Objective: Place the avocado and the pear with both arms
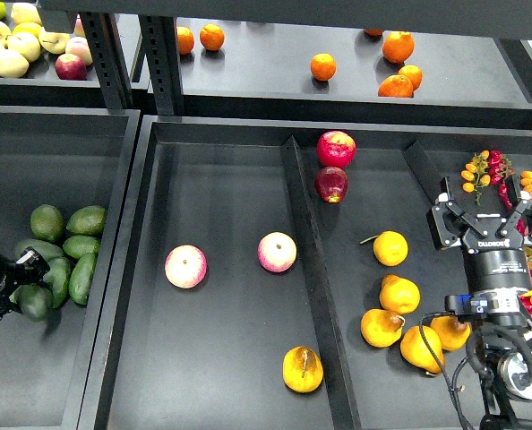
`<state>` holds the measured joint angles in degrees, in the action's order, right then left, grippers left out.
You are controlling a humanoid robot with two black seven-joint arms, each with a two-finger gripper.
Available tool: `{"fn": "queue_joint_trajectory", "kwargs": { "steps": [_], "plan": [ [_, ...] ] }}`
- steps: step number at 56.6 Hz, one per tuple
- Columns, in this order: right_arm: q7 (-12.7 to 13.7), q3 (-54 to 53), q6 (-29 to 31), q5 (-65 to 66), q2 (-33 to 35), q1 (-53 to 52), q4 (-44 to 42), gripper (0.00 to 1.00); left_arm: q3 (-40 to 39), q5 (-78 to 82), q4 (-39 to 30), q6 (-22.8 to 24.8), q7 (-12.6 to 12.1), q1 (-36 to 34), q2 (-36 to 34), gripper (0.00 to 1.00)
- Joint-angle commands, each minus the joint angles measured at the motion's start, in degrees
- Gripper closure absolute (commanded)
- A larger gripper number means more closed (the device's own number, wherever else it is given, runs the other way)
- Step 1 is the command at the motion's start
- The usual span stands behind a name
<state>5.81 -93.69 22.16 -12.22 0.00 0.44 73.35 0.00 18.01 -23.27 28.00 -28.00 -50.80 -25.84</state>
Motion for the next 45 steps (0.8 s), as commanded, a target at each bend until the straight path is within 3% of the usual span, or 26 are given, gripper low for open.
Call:
{"fn": "queue_joint_trajectory", "kwargs": {
  "steps": [1, 20, 45],
  "plan": [
    [-0.01, 0.00, 0.08, 0.00, 0.00, 0.00, 0.04, 0.00, 0.00, 0.01, -0.03, 0.00, 0.00, 0.00, 0.18, 0.27],
    [-0.01, 0.00, 0.08, 0.00, 0.00, 0.00, 0.22, 0.00, 0.00, 0.10, 0.06, 0.00, 0.00, 0.00, 0.71, 0.13],
    [-0.01, 0.09, 0.08, 0.00, 0.00, -0.09, 0.22, 0.00, 0.00, 0.01, 0.06, 0.00, 0.00, 0.00, 0.79, 0.02]
  ]
}}
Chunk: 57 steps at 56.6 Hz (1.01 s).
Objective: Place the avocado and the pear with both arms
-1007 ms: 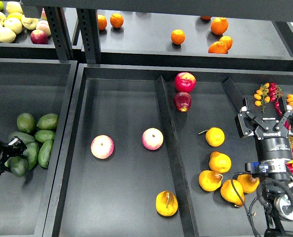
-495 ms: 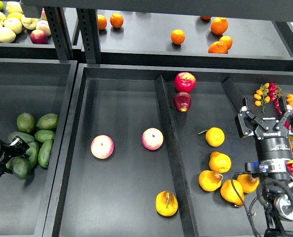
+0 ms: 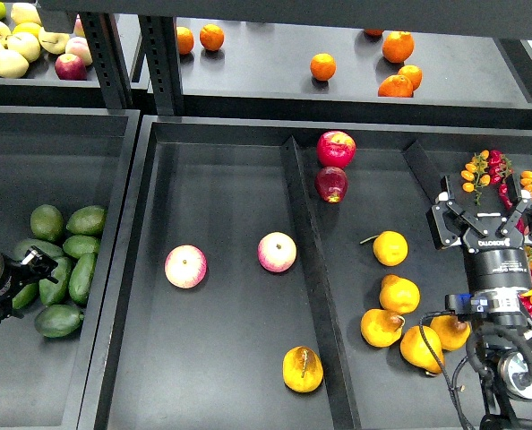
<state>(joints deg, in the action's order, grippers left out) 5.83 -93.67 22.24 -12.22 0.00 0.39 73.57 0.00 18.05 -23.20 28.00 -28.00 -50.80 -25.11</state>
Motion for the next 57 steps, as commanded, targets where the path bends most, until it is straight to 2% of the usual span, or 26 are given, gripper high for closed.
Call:
{"fn": "queue_joint_trajectory", "kwargs": {
  "steps": [1, 14, 28, 41, 50, 54, 57],
  "plan": [
    [0.06, 0.06, 0.00, 0.00, 0.00, -0.04, 0.00, 0.00, 0.00, -0.04, 0.00, 0.00, 0.00, 0.00, 0.06, 0.01],
    [0.23, 0.50, -0.09, 0.18, 0.00, -0.04, 0.08, 0.00, -0.44, -0.04, -0.09, 0.00, 0.00, -0.18, 0.15, 0.01],
    [3.66, 0.41, -0.88, 2.72, 0.00, 0.14, -0.27, 0.00, -0.79, -0.04, -0.09, 0.00, 0.00, -0.18, 0.32, 0.00],
    [3.40, -0.20, 2.19, 3.25, 0.00, -0.65, -0.27, 0.00, -0.96, -0.04, -0.44, 0.00, 0.00, -0.70, 0.50, 0.01],
    [3.84, 0.59, 1.75, 3.25, 0.00, -2.85, -0.27, 0.00, -0.96, -0.04, -0.62, 0.00, 0.00, -0.70, 1.03, 0.01],
    [4.98, 1.81, 1.40, 3.69, 0.43, -3.72, -0.18, 0.00, -1.05, -0.04, -0.70, 0.00, 0.00, -0.79, 1.38, 0.01],
    [6.38, 4.97, 1.14, 4.30, 3.68, -4.78, -0.27, 0.00, -1.05, -0.04, -0.71, 0.00, 0.00, -0.79, 1.38, 0.01]
  ]
}}
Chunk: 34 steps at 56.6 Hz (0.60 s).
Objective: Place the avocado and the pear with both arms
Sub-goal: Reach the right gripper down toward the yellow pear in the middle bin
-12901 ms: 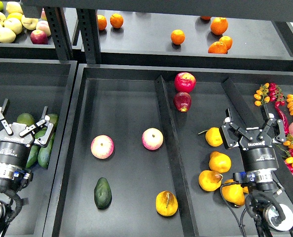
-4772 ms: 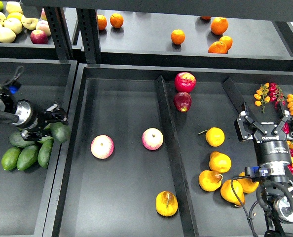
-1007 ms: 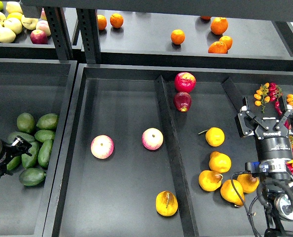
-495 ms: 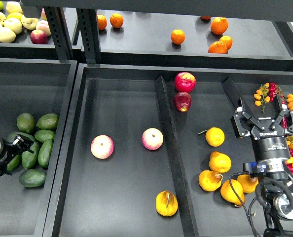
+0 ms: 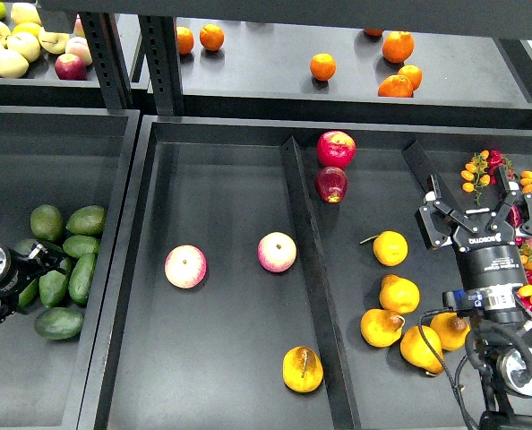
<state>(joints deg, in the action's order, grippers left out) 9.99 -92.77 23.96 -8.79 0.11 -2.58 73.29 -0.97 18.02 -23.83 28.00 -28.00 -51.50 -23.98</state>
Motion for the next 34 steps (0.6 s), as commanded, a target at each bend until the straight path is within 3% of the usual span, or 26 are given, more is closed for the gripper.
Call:
{"fn": "queue_joint_trajectory", "kwargs": {
  "steps": [1, 14, 19, 25, 34],
  "plan": [
    [2.48, 4.96, -0.58, 1.06, 4.45, -2.08, 0.01, 0.00, -0.17, 0.00, -0.08, 0.00, 0.00, -0.10, 0.25, 0.01],
    [7.32, 20.17, -0.50, 1.94, 22.73, -8.14, -0.60, 0.00, -0.70, 0.00, -0.08, 0.00, 0.00, -0.10, 0.86, 0.01],
    [11.18, 25.44, -0.50, 2.38, 28.01, -10.43, -1.22, 0.00, -0.70, 0.00, -0.08, 0.00, 0.00, -0.10, 1.39, 0.01],
    [17.60, 33.87, 0.12, 5.62, 35.56, -14.29, -2.36, 0.00, -0.70, 0.00, -0.08, 0.00, 0.00, -0.10, 1.74, 0.01],
    [18.01, 47.14, 4.04, 7.47, 39.97, -22.90, -2.89, 0.00, -1.57, 0.00, -0.17, 0.00, 0.00, -0.18, 1.75, 0.01]
  ]
}}
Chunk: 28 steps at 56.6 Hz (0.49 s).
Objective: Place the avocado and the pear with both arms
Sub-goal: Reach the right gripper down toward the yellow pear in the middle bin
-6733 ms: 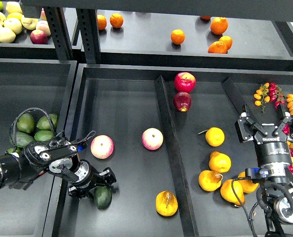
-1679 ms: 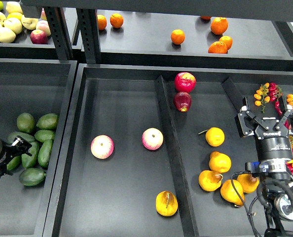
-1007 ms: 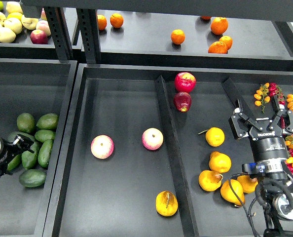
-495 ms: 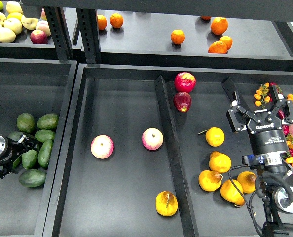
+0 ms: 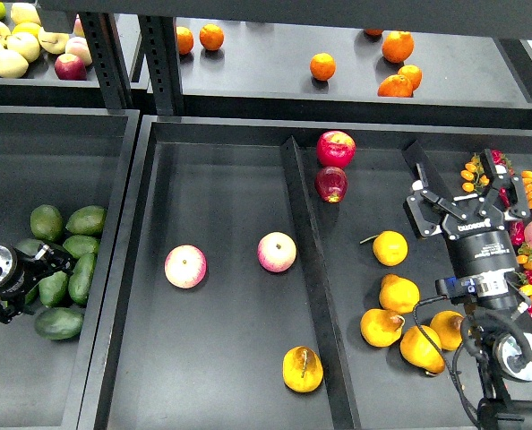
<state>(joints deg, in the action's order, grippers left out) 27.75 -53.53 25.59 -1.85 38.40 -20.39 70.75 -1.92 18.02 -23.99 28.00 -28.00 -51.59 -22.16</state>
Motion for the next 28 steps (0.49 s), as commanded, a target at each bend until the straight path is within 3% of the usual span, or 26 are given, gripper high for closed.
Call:
{"fn": "queue_joint_trajectory", "kwargs": {
  "steps": [1, 13, 28],
  "plan": [
    [0.25, 9.48, 2.41, 0.53, 1.76, -6.23, -0.35, 0.00, -0.71, 0.09, -0.09, 0.00, 0.00, 0.00, -0.07, 0.01],
    [0.25, 25.57, 2.41, 1.23, 1.76, -15.38, -0.44, 0.00, -1.06, 0.00, -0.18, 0.00, 0.00, 0.00, 0.01, 0.01],
    [0.25, 35.33, 2.41, 5.80, -2.27, -20.83, -5.18, 0.00, -1.94, 0.09, -0.53, 0.00, 0.00, -0.09, 0.54, 0.01]
  ]
}}
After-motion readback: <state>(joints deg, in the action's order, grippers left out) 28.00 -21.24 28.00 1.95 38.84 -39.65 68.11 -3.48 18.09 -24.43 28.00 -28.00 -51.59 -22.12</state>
